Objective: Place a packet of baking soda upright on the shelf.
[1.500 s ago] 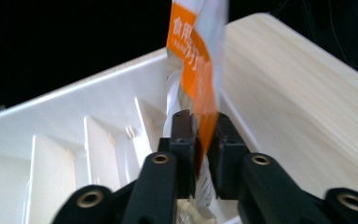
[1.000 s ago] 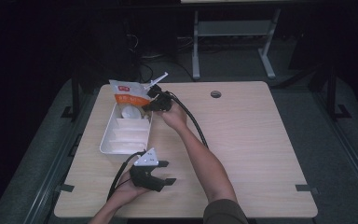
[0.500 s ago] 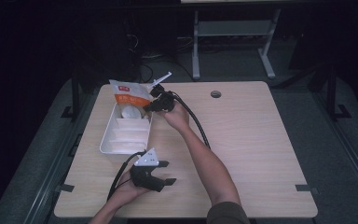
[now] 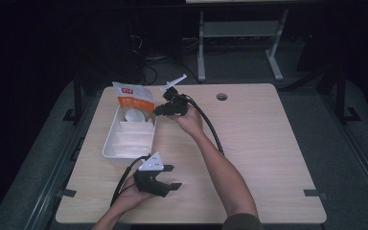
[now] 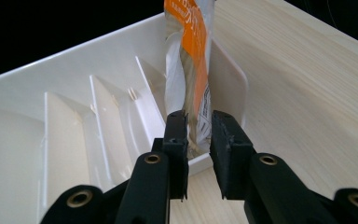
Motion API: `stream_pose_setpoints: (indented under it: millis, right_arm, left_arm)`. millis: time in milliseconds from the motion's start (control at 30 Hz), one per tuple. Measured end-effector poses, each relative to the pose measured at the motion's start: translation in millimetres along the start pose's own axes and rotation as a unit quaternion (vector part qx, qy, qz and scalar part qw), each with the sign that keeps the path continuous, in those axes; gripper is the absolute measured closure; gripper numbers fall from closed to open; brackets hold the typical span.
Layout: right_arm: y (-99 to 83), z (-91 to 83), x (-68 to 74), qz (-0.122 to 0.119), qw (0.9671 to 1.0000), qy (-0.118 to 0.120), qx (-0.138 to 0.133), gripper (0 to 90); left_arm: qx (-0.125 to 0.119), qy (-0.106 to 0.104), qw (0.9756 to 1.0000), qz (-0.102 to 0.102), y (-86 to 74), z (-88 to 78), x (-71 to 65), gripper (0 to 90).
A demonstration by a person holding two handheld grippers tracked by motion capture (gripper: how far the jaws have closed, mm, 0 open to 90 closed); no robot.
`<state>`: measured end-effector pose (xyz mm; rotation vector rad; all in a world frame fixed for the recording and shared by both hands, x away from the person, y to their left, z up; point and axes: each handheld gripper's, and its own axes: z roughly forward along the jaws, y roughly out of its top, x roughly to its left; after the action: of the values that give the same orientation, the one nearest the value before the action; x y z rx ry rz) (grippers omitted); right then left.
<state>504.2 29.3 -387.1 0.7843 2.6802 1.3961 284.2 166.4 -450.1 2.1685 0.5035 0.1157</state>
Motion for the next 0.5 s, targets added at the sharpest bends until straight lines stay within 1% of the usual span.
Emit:
stream_pose_setpoints:
  millis: [300,500]
  right_arm:
    - [-12.2,-19.2,-3.6,0.01,0.9999,0.006,-0.004,72.5]
    - [-20.1,-32.2,-4.9,0.015,0.9998,0.01,-0.011,70.5]
  left_arm:
    - [-0.001,0.003,1.0,0.0,0.0,0.3,0.7,28.7]
    - [0.0,0.004,1.0,0.0,0.2,0.4,-0.1,28.6]
